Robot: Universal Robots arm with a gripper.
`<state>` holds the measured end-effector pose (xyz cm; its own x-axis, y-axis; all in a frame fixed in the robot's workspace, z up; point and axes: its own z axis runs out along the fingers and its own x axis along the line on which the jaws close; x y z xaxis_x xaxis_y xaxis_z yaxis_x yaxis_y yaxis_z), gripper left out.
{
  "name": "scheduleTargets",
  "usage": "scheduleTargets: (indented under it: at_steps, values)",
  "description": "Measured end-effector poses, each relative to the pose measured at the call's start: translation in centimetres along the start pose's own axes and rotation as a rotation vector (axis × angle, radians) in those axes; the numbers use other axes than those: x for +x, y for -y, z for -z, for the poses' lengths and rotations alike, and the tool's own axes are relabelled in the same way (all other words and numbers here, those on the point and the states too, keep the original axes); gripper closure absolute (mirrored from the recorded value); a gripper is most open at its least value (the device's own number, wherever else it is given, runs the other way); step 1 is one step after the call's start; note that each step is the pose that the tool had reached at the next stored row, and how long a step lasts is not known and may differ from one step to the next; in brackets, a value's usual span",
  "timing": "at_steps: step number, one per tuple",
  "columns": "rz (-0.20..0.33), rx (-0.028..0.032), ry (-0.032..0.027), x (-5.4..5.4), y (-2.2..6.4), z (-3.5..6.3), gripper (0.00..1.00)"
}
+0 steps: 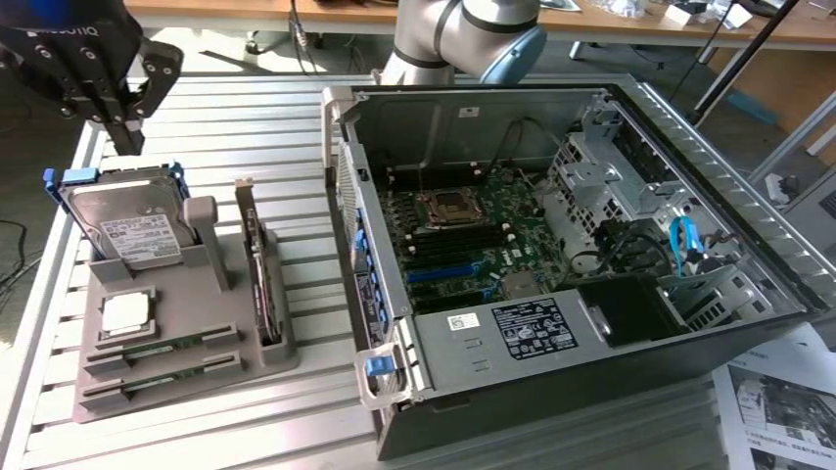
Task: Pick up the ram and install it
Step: 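Reach for the ram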
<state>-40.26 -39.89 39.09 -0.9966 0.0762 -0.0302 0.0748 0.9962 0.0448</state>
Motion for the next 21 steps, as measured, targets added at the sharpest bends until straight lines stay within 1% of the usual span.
scheduleTargets:
  at_steps: [3, 5, 7, 15, 16, 17, 18, 21]
  values:
    - [0.000, -0.0001, 0.0000, 0.0, 0.20, 0.01, 0.89]
    - [0.000, -0.0001, 0.0001, 0.0, 1.13, 0.04, 0.89]
    - [0.000, 0.0000, 0.0000, -0.1, 1.72, 0.07, 0.89]
    - [0.000, -0.0001, 0.0001, -0.3, 4.74, 0.19, 0.89]
    - [0.000, 0.0000, 0.0000, -0.3, 5.26, 0.22, 0.89]
    - [0.000, -0.0001, 0.0001, -0.4, 6.19, 0.25, 0.89]
    - [0.000, -0.0001, 0.0000, -0.4, 6.86, 0.28, 0.89]
    - [0.000, 0.0000, -0.0001, -0.5, 8.13, 0.34, 0.89]
